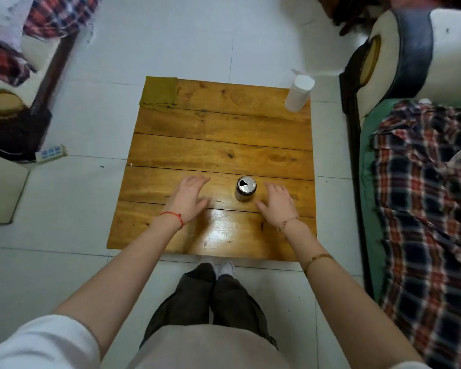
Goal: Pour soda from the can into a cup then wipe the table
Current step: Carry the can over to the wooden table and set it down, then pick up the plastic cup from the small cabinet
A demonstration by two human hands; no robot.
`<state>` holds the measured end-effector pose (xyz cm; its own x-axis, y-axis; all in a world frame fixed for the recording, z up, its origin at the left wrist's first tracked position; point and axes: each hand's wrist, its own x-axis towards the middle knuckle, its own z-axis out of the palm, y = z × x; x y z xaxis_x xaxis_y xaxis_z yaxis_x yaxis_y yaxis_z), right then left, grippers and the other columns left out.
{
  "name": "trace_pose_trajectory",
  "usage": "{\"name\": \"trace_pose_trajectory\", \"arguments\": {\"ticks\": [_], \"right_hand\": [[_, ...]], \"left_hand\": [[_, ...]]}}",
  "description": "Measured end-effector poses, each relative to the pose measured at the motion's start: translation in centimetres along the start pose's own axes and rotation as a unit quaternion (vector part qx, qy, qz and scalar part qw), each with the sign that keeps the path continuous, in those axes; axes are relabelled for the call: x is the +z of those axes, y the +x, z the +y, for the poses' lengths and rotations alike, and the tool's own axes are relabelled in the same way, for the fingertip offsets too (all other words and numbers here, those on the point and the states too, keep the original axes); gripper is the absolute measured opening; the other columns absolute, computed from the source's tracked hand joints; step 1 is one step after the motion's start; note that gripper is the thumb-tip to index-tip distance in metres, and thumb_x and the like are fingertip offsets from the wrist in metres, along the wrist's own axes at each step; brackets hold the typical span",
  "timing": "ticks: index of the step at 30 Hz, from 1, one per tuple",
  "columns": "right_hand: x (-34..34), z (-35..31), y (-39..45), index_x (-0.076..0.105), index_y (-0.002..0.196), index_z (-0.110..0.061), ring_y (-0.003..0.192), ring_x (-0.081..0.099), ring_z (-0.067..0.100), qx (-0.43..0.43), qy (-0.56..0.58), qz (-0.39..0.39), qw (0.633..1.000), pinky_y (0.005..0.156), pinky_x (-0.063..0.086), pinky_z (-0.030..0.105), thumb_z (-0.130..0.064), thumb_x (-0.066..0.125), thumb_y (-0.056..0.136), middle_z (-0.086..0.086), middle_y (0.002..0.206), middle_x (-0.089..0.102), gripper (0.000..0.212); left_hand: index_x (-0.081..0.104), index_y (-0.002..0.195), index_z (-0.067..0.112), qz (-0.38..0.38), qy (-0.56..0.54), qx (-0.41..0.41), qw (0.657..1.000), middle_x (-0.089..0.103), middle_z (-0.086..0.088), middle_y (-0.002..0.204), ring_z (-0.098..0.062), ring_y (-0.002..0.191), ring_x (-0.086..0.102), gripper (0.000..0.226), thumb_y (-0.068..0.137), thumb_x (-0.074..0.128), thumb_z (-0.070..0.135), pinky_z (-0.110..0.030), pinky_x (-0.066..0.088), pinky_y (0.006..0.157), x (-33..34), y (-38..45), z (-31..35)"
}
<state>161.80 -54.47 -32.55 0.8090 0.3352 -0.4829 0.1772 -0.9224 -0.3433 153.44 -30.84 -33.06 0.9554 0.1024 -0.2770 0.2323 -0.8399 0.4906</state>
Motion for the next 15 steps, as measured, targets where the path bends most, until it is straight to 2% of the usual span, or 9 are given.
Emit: {"name": "trace_pose_trajectory", "arguments": {"ticks": [8,15], "right_hand": [[-3.5,-5.2,-4.8,0.032,0.148,-0.016,0.148,0.018,0.025,-0.098,-0.014,0.059,0.993,0.122,0.017,0.041,-0.044,0.052,0.095,0.005,0.153,0.036,0.064],[-5.3,-9.7,-7.7,0.037,0.146,-0.015,0.146,0.024,0.025,-0.175,-0.019,0.08,0.981,0.12,0.02,0.04,-0.043,0.053,0.095,0.006,0.149,0.042,0.059]], "left_hand": [[0.046,0.143,0.019,0.075,0.022,-0.005,0.997,0.049,-0.004,0.145,-0.023,0.138,0.037,0.056,0.09,0.064,0.025,-0.047,0.036,0.112,-6.9,-6.5,1.3],[0.042,0.146,0.019,0.128,0.006,-0.037,0.991,0.05,-0.004,0.145,-0.021,0.137,0.04,0.058,0.093,0.062,0.027,-0.039,0.037,0.113,-10.7,-13.4,1.0]]}}
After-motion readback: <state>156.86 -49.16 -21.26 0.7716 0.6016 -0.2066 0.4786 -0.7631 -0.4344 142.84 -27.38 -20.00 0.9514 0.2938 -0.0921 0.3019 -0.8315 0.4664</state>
